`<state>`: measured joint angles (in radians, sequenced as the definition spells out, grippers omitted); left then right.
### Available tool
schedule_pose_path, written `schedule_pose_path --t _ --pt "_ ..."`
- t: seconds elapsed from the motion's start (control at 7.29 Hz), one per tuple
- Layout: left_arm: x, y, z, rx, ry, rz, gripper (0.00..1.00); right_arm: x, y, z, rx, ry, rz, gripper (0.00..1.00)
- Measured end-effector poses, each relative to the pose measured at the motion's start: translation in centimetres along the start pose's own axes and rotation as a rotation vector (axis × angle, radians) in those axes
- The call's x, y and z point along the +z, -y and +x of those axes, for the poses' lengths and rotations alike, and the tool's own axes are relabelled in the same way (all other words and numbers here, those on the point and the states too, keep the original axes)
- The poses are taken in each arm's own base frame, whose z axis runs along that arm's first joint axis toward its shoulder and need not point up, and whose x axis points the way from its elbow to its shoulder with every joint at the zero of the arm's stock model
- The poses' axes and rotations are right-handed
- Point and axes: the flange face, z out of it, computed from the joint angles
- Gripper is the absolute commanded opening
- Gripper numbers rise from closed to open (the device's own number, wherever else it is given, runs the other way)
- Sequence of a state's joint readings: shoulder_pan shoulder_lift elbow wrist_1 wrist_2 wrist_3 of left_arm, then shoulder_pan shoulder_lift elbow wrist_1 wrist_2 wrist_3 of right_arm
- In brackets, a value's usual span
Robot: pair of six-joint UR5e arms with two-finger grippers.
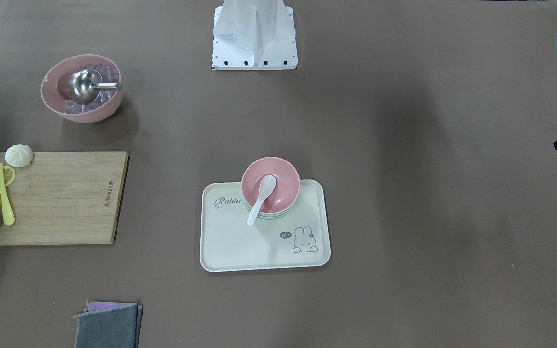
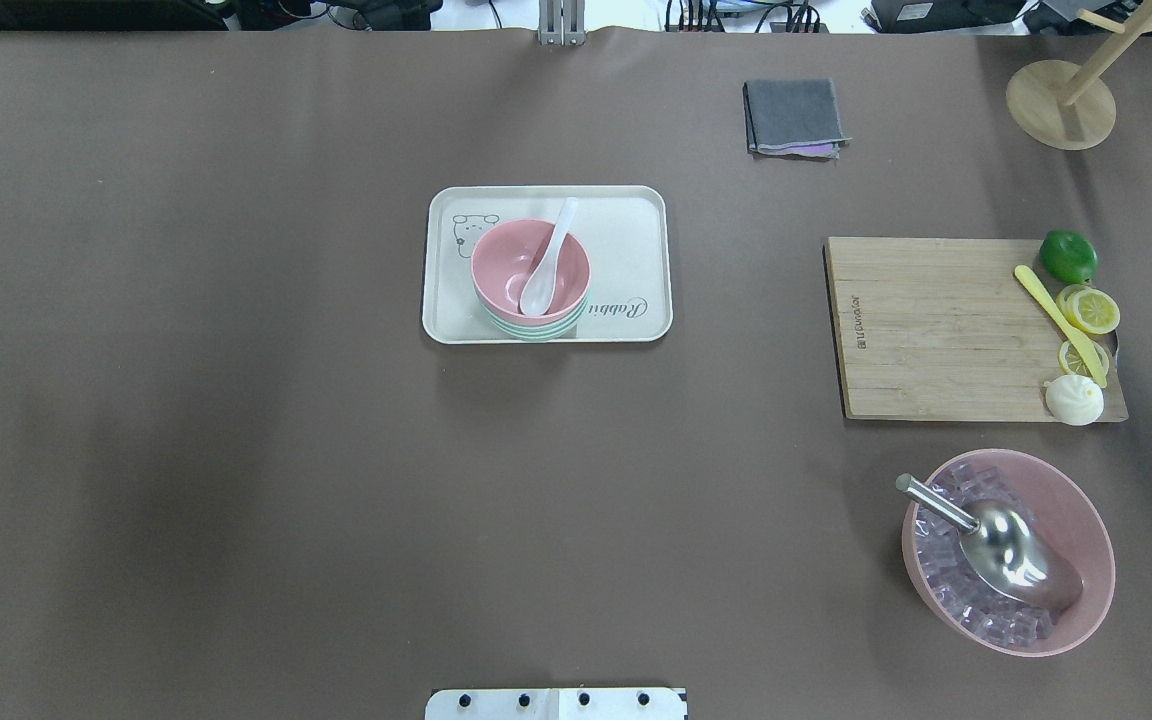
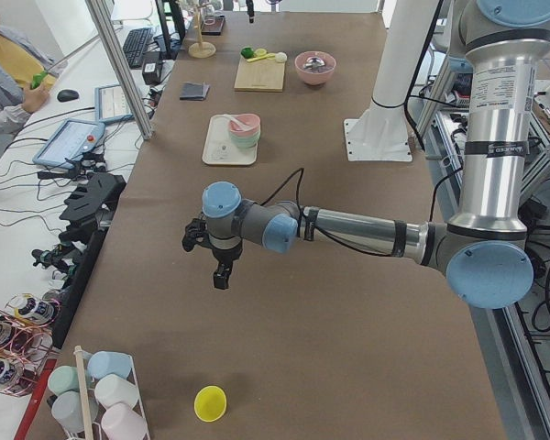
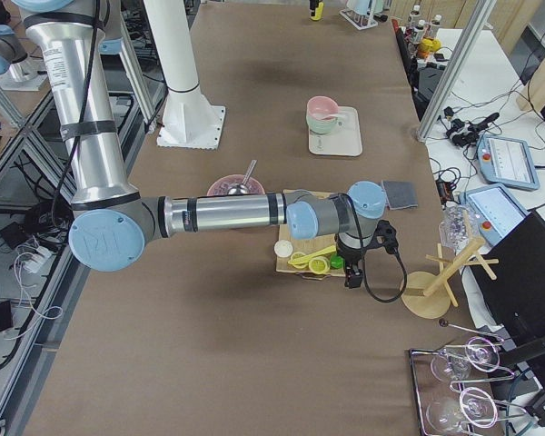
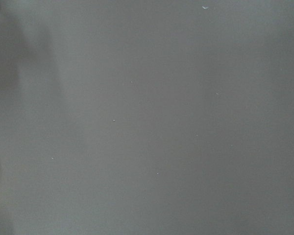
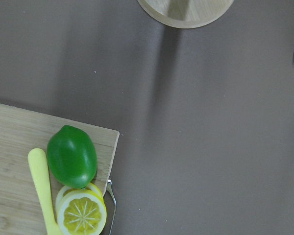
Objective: Stack pink bowl on green and place spoon
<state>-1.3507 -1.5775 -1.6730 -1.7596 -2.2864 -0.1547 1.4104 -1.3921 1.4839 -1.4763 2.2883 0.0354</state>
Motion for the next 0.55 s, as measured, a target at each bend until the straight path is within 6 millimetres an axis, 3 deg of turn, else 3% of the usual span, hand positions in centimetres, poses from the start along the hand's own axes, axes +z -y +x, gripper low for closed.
schedule_pose_path --t 0.55 --pt "0.18 -0.5 -0.18 0.001 0.0 -0.006 0.98 0.2 -0.06 -0.67 -0.001 0.006 -0.003 1.0"
